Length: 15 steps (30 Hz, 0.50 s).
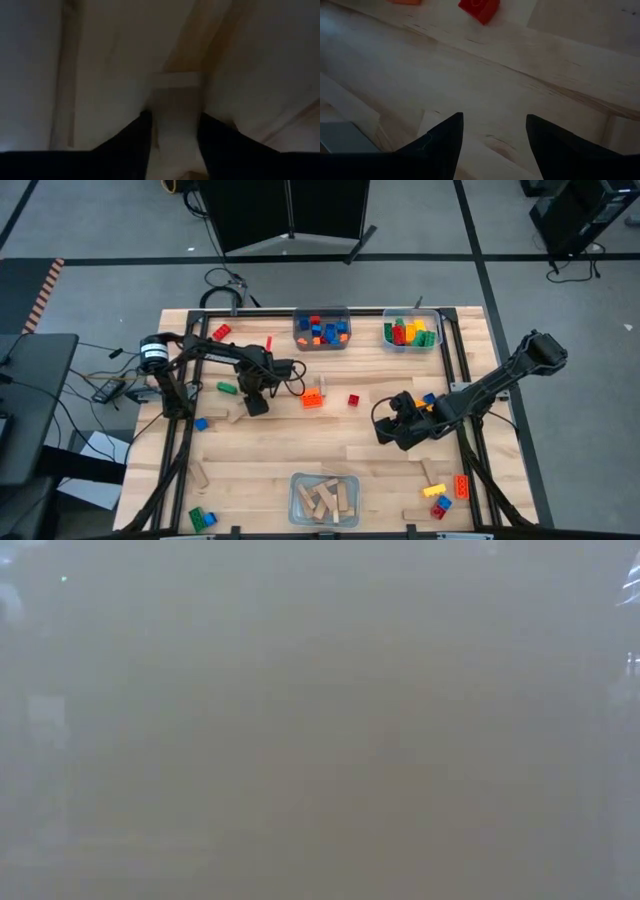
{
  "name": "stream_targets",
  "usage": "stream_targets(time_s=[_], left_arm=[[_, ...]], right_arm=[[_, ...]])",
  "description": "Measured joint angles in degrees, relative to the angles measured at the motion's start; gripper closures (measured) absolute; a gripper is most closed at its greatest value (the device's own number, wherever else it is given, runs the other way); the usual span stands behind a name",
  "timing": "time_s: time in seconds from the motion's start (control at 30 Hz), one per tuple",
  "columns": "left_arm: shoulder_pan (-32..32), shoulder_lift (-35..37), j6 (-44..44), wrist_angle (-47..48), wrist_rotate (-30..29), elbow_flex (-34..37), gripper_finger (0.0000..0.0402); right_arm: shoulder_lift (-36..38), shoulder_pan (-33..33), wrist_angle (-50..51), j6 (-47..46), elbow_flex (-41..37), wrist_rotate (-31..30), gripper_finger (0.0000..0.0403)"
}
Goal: Sort blocks by size
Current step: Put the brown block into the gray bin
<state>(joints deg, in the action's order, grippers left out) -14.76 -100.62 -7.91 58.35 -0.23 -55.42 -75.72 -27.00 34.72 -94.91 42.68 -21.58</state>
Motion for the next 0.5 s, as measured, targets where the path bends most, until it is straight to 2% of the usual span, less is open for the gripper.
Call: stream_targets(time_s=[0.13,0.33,0.5], left_arm=[[0.0,0.1,-0.1,-0.1,-2.1,-1.3,0.0298],[-0.1,2.6,-1.7,0.4,-3.1,-4.0,0.0298],[0.6,5.5,-7.0,3.6,-3.1,-9.0,0.0288]], right_arm=[[0.0,0.5,-0.1,0.2,0.0,0.0,0.0172],[0.0,0.6,-0.2,0.6,0.0,0.0,0.0172],[0.0,0.6,-0.3,2.6,0.0,0.0,0.0172]])
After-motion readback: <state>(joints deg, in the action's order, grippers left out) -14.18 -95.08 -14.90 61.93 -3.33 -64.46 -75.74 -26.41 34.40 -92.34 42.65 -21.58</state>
